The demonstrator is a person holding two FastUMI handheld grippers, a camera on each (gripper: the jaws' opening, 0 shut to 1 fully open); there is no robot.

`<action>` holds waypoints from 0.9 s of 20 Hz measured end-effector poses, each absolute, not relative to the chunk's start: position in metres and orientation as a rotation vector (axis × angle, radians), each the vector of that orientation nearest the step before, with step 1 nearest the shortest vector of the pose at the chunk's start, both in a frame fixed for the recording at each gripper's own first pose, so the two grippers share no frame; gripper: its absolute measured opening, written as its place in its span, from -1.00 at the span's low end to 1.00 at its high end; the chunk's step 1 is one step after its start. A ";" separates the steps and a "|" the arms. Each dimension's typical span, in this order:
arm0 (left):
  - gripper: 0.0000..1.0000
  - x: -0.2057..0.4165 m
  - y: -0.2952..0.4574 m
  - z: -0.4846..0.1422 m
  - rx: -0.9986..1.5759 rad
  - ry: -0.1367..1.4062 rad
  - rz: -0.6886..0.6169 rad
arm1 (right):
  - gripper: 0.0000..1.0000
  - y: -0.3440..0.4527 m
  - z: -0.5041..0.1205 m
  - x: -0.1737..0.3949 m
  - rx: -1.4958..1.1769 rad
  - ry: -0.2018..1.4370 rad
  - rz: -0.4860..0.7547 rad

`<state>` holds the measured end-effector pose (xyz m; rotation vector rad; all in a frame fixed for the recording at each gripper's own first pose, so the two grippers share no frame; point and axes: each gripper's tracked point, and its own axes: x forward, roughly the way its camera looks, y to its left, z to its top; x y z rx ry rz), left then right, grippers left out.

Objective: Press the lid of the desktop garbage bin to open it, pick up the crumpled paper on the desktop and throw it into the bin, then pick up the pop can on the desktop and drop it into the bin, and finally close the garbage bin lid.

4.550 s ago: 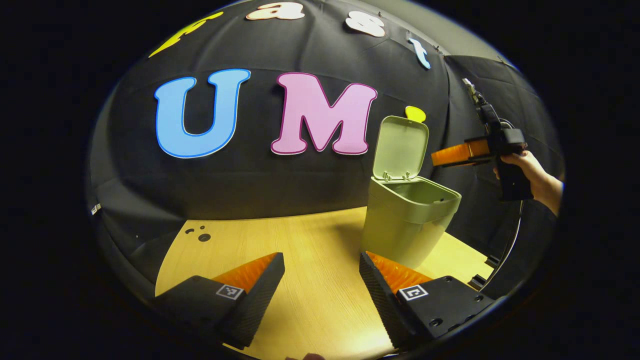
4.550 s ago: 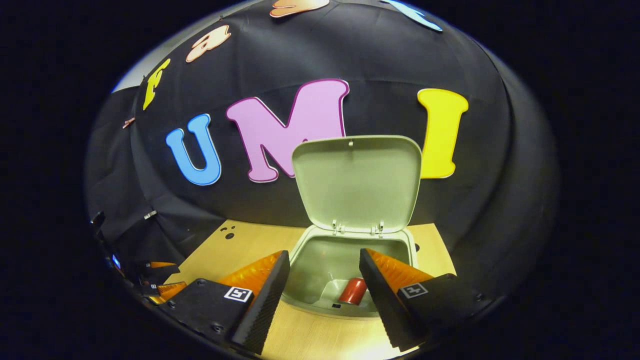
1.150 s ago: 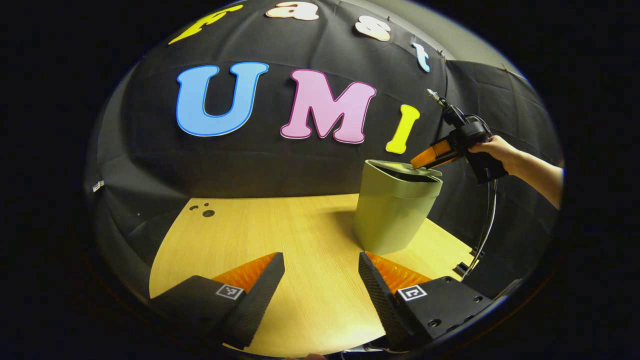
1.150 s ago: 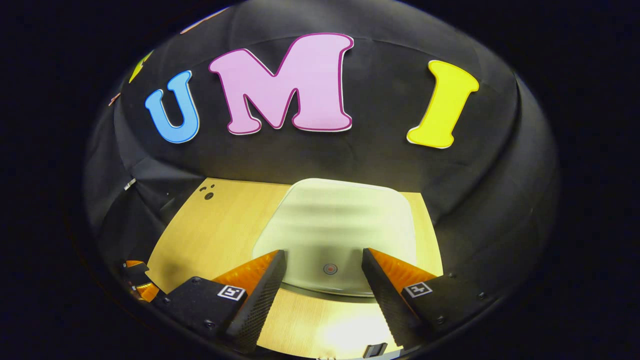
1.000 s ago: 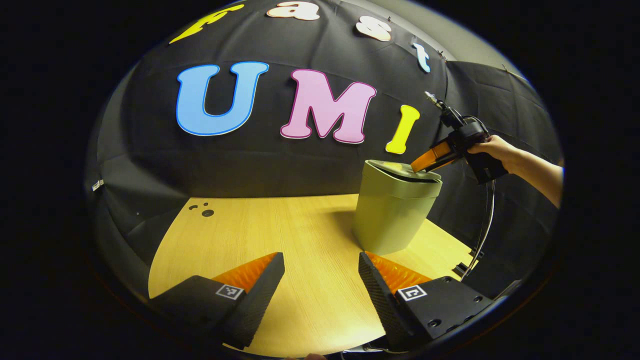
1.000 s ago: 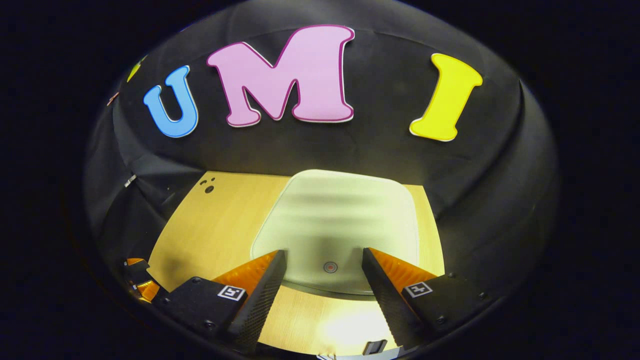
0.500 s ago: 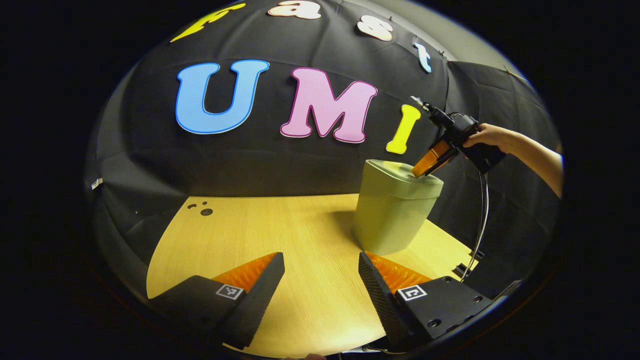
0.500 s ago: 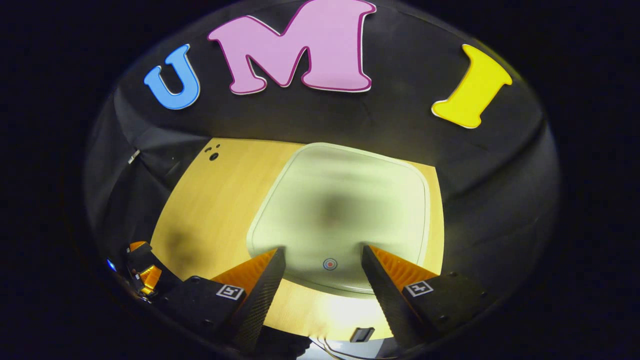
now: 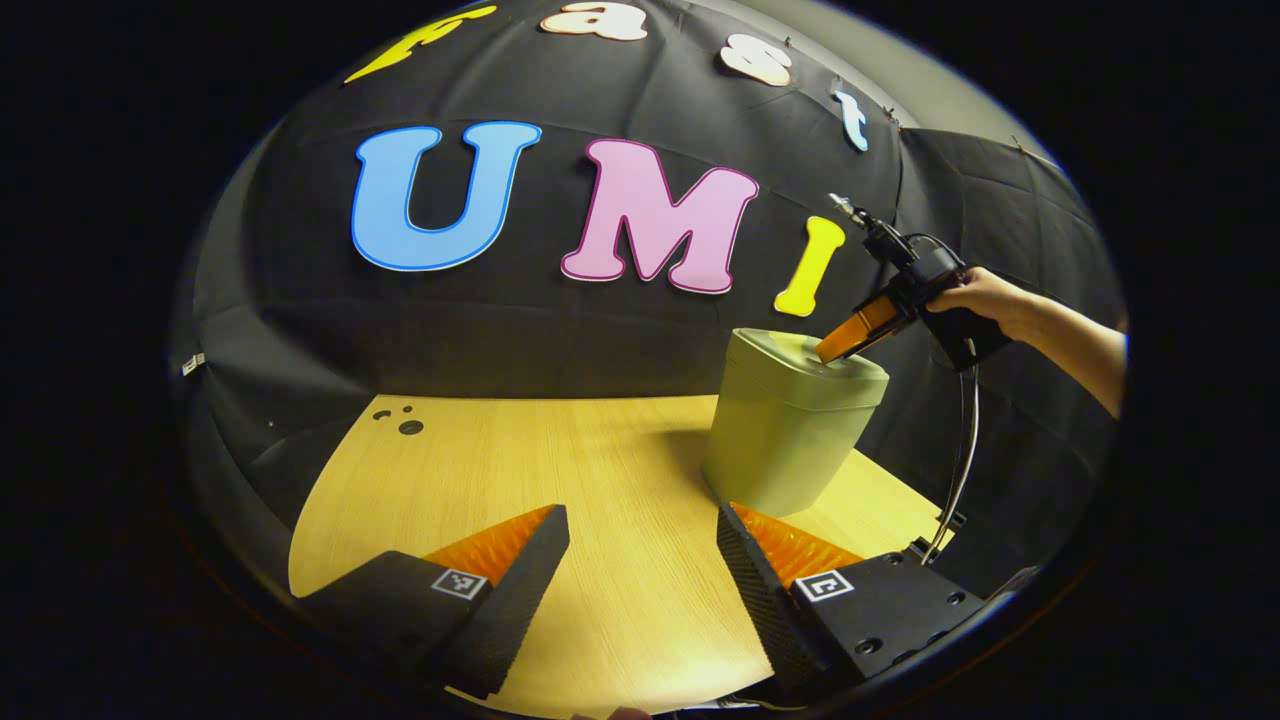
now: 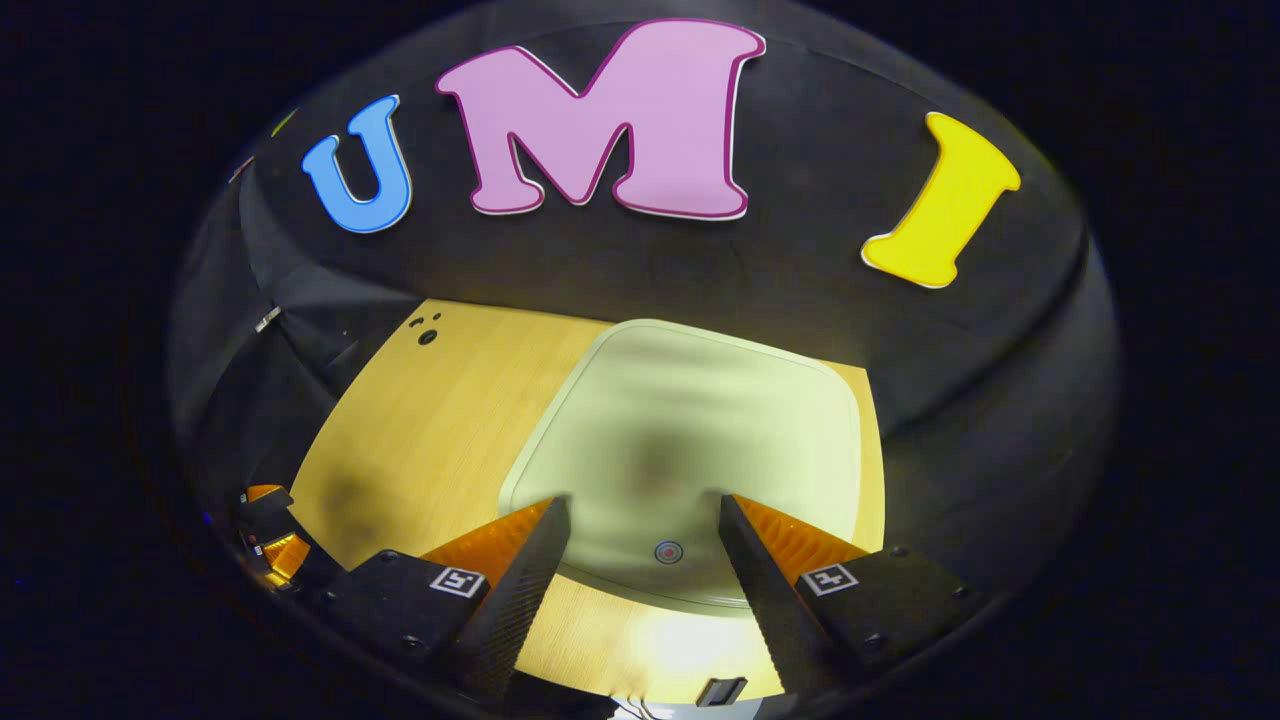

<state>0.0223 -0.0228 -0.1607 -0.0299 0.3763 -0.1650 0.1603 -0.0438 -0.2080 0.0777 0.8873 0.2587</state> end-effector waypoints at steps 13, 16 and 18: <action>0.92 0.032 -0.023 -0.137 -0.003 0.333 -0.114 | 0.96 0.035 -0.129 0.092 0.159 0.492 0.396; 0.92 0.030 -0.024 -0.132 0.005 0.331 -0.095 | 0.96 0.056 -0.129 0.071 0.184 0.460 0.456; 0.92 0.030 -0.024 -0.131 0.015 0.328 -0.074 | 0.95 0.065 -0.136 0.059 0.174 0.458 0.492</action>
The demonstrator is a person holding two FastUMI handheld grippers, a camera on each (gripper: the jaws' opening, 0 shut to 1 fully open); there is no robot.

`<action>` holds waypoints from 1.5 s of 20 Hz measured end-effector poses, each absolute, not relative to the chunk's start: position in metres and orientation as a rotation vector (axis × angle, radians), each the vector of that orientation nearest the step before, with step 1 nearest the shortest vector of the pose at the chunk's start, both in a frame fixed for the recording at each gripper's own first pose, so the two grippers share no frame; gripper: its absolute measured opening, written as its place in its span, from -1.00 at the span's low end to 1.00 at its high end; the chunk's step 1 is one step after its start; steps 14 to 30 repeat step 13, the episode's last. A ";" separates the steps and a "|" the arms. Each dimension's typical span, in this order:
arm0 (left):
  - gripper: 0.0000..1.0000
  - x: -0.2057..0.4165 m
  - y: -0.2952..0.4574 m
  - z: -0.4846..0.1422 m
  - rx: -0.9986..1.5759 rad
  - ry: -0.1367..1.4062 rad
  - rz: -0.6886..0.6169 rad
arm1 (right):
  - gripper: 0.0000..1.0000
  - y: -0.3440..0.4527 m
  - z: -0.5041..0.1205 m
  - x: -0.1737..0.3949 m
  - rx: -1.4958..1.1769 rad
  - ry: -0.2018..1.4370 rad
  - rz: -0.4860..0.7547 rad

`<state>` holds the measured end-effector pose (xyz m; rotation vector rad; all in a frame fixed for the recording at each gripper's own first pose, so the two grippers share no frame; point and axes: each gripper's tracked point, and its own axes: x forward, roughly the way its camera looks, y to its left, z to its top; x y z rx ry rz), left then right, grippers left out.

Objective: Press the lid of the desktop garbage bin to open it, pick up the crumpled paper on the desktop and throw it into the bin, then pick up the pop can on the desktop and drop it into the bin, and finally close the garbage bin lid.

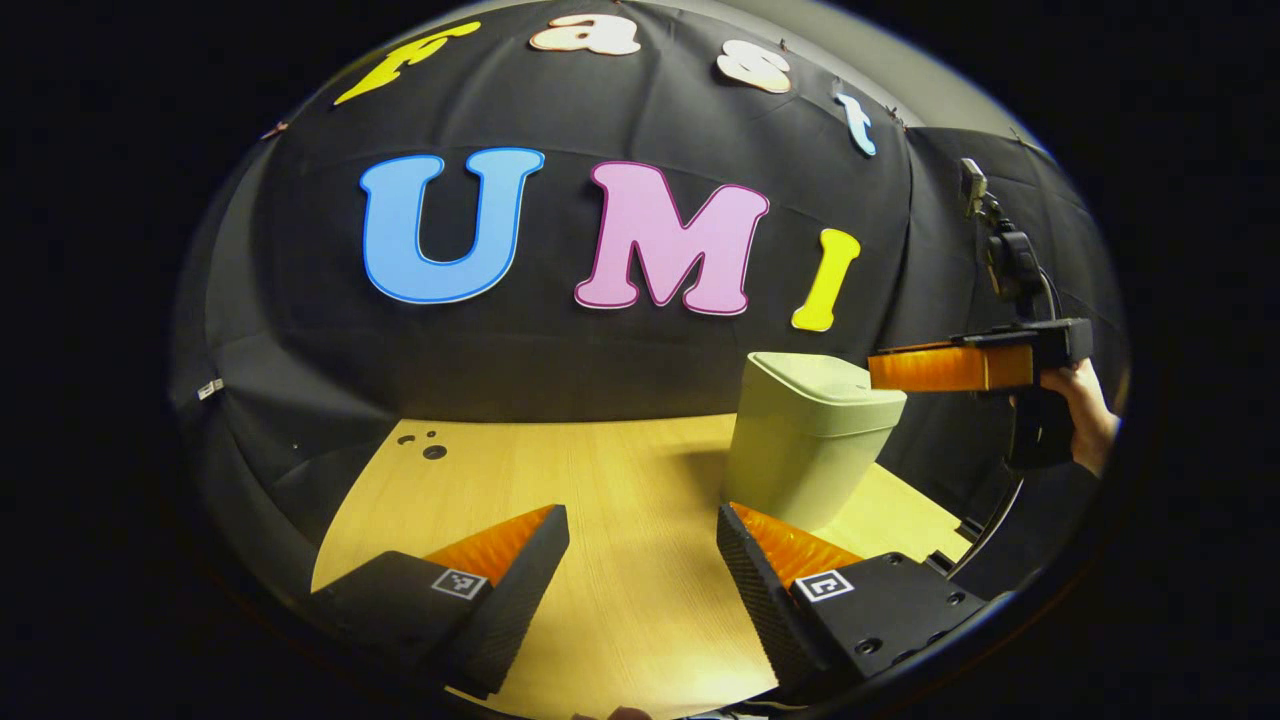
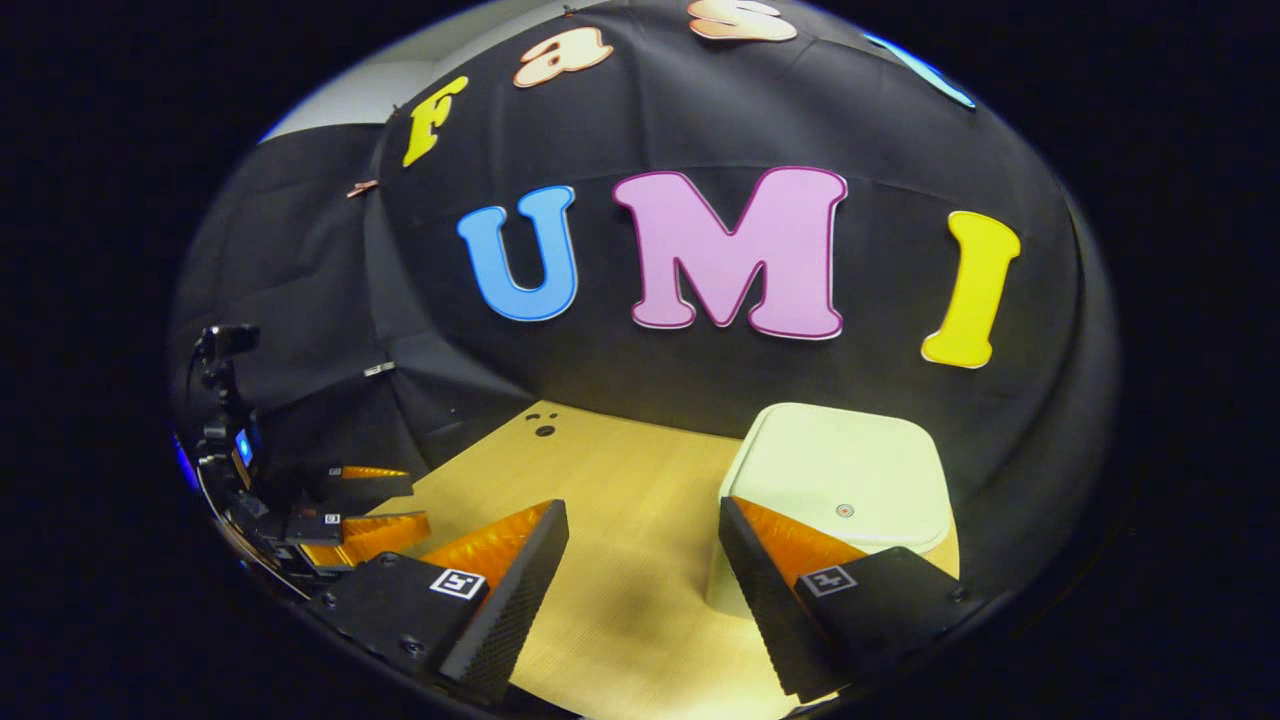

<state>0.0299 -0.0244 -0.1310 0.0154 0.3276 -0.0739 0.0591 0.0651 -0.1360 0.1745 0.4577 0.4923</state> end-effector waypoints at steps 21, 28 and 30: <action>0.92 0.022 -0.049 -0.118 0.018 0.297 0.046 | 0.98 0.084 -0.147 0.026 0.273 0.463 0.602; 0.92 0.022 -0.049 -0.118 0.018 0.297 0.046 | 0.98 0.084 -0.147 0.026 0.273 0.463 0.602; 0.92 0.022 -0.049 -0.118 0.018 0.297 0.046 | 0.98 0.084 -0.147 0.026 0.273 0.463 0.602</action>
